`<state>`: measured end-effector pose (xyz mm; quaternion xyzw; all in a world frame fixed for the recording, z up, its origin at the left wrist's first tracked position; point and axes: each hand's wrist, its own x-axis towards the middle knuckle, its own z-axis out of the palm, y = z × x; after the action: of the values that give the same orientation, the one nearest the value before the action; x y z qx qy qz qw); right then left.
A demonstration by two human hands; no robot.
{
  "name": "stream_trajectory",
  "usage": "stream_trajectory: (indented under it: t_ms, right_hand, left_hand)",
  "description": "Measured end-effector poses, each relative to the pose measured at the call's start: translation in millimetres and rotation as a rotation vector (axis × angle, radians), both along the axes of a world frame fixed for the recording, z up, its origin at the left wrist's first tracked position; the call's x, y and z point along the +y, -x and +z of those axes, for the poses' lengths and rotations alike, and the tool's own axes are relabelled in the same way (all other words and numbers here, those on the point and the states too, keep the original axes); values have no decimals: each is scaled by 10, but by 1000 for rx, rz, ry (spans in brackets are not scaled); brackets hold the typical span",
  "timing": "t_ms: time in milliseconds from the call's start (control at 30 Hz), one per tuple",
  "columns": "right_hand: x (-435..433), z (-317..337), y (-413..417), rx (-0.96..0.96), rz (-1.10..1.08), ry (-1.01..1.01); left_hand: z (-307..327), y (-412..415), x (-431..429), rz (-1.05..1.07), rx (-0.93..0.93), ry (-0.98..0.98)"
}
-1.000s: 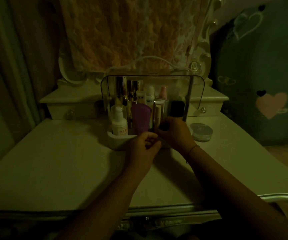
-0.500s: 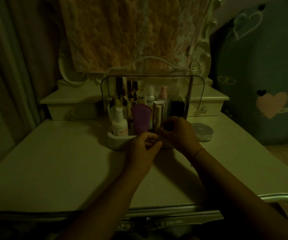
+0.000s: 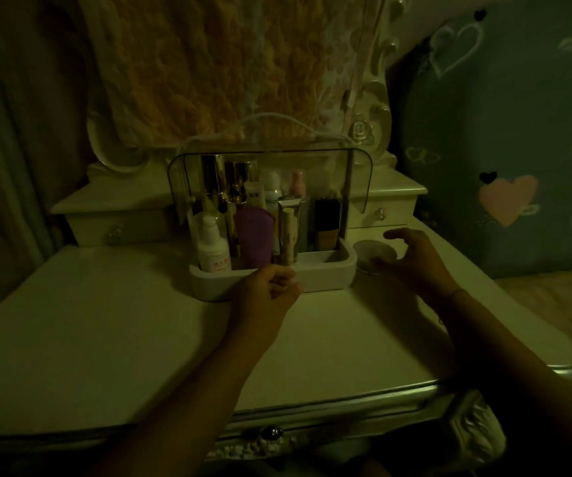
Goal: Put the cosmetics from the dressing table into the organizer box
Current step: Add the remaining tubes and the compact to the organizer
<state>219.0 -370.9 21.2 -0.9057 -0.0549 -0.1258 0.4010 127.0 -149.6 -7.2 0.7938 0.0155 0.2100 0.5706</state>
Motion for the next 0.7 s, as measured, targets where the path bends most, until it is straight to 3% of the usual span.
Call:
stream_trajectory:
  t_ms: [133, 433, 700]
  right_hand:
    - [-24, -56, -155, 179, 133, -16]
    - [-1, -93, -85, 156, 148, 27]
    - [-36, -74, 482, 118, 329, 70]
  left_hand:
    - [-3, 5, 11, 13, 12, 18]
    - [-9, 3, 51, 31, -6, 41]
    - [-17, -5, 27, -5, -11, 28]
